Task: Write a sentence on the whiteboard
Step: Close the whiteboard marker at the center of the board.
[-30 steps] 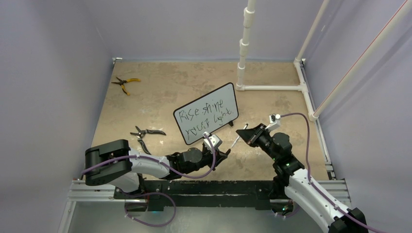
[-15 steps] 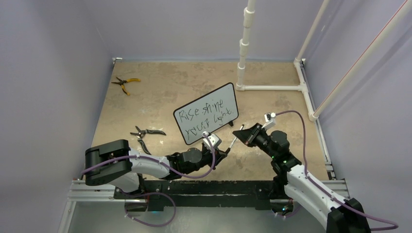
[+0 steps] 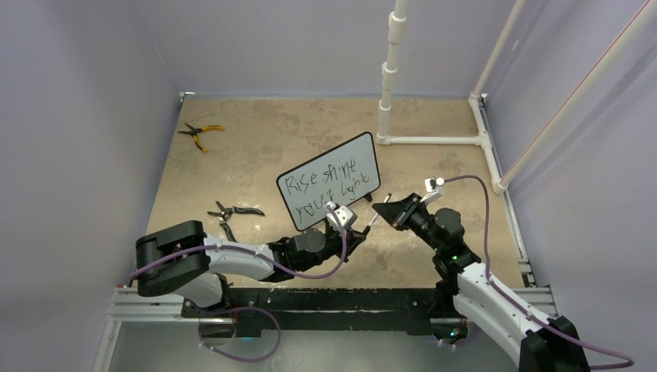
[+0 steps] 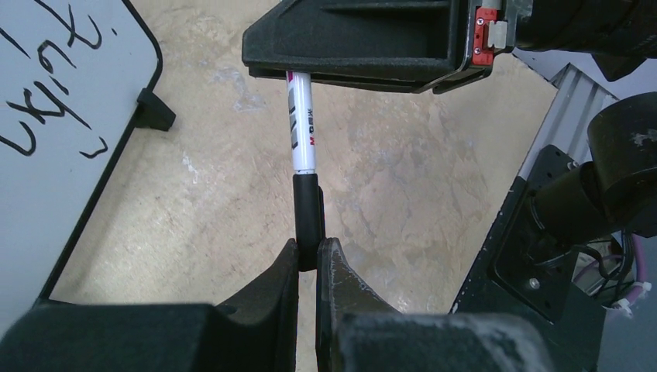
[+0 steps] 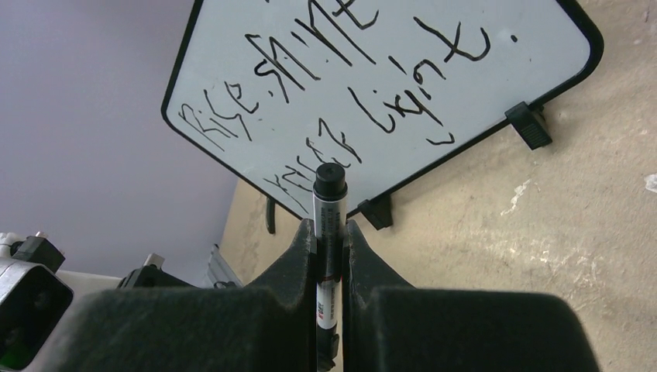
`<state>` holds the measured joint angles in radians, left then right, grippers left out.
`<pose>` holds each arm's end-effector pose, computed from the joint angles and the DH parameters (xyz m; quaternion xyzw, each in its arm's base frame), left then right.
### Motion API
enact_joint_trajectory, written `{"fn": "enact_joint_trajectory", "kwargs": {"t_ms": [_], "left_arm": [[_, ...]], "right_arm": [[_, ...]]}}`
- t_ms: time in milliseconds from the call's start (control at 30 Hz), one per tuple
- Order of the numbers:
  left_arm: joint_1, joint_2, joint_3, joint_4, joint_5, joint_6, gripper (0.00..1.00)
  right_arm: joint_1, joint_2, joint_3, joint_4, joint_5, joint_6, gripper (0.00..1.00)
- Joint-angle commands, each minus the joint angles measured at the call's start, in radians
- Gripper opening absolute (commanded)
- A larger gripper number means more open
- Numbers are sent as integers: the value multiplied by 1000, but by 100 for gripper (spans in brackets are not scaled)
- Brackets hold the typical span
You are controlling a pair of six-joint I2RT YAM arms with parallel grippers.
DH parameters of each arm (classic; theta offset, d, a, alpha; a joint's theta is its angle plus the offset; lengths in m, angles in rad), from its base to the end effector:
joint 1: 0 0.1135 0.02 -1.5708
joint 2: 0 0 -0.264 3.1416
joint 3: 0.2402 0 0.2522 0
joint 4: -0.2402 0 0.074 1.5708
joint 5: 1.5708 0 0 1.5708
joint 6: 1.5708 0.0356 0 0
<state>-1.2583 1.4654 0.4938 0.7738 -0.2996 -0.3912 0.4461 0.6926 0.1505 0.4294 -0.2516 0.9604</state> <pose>0.0979 -0.2688 0.1864 0.2355 0.7338 -0.3819 0.5102 0.1454 0.0794 0.1949 0.1074 0.7368 0.4988 0.4436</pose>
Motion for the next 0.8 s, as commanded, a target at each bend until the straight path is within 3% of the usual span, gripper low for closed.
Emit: {"fn": "enact_joint_trajectory", "kwargs": {"t_ms": [0,133,200,333,533,633,667,767], "left_arm": [[43,-7,85,53,2,33,0],[69,-36,93,-1,83,-4,0],[75,-56,102,-61,131,-10,9],[76,-122,100,-198,169,-25,40],[76,-186,121,-376,174,-15,51],[80,-151,154,-422,241,-13,55],[80,-133,175,-440,260,-16,64],[80,-93,212,-459,275,-40,66]], "right_arm": [[8,-9,-15,-5,-59,0,0],[8,-18,-11,-16,-42,1,0],[8,-23,-9,-23,-32,3,0],[8,-42,-5,-56,-3,-5,0],[8,-58,-7,-62,12,-6,0],[8,-53,-1,-53,4,-9,0],[8,-52,0,-50,0,-11,0],[7,-50,4,-33,-20,-17,0]]}}
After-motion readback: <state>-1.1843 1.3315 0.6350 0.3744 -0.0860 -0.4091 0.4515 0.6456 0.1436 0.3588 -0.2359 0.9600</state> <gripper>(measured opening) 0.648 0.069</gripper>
